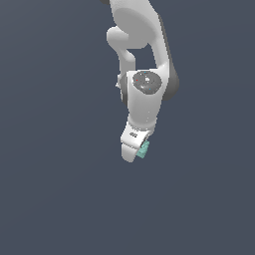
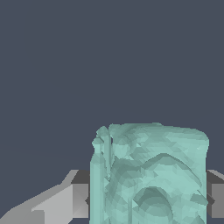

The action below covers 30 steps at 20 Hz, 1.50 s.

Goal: Pick up the object and move it to a goal position.

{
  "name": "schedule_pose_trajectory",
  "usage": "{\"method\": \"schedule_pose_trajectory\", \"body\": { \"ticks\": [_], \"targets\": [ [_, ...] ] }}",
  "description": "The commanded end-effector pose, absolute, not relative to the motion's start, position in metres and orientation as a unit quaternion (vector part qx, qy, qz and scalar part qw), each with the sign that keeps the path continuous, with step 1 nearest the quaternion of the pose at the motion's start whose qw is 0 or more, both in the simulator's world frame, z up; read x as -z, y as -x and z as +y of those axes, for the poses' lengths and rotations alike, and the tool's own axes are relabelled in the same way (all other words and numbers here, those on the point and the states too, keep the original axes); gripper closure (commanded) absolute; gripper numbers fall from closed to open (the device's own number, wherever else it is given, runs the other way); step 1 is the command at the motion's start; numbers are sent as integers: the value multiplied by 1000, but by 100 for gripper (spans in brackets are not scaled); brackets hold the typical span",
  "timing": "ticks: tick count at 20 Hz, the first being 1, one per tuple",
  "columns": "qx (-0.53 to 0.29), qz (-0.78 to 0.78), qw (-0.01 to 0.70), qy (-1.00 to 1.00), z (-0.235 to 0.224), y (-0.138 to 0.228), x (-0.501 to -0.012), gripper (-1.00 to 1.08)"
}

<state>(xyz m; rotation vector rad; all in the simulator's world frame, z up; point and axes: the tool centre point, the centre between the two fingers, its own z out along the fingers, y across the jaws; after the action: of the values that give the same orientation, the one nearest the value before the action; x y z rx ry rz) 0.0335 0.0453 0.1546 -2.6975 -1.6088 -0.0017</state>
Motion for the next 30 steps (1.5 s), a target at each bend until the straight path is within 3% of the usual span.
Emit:
{"method": "schedule_pose_trajectory", "body": {
  "ticks": [1, 15, 30],
  "targets": [
    [1, -512, 1, 859, 38, -39, -181, 108],
    [1, -512, 1, 859, -2, -74, -317, 108],
    [0, -512, 0, 859, -28, -98, -401, 108]
  ]
}}
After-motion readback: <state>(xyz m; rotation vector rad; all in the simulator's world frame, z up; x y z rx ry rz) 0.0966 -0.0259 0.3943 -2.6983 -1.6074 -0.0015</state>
